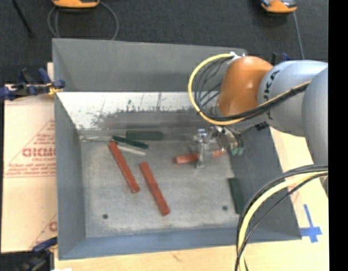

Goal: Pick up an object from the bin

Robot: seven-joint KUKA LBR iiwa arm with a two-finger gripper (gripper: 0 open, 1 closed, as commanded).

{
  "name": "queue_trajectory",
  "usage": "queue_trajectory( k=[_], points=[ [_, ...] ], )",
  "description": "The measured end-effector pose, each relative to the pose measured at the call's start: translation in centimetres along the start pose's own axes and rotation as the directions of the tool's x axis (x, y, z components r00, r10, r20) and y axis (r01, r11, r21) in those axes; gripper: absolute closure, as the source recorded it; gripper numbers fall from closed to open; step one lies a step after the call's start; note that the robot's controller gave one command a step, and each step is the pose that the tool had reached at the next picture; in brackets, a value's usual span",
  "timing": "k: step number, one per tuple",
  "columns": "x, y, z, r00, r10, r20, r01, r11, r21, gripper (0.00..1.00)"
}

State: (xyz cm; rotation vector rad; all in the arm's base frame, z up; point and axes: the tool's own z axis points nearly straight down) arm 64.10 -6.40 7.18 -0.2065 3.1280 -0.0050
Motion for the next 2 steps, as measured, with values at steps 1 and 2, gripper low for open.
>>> queue_trajectory(
  k=[1,2],
  points=[
    [-0.2,-1.7,-15.6,0.995,-0.104,0.007,0.104,0.995,0.002,1.0],
    [3.5,1.1,-15.0,0.946,-0.324,-0.003,0.324,0.946,-0.004,1.0]
  ],
)
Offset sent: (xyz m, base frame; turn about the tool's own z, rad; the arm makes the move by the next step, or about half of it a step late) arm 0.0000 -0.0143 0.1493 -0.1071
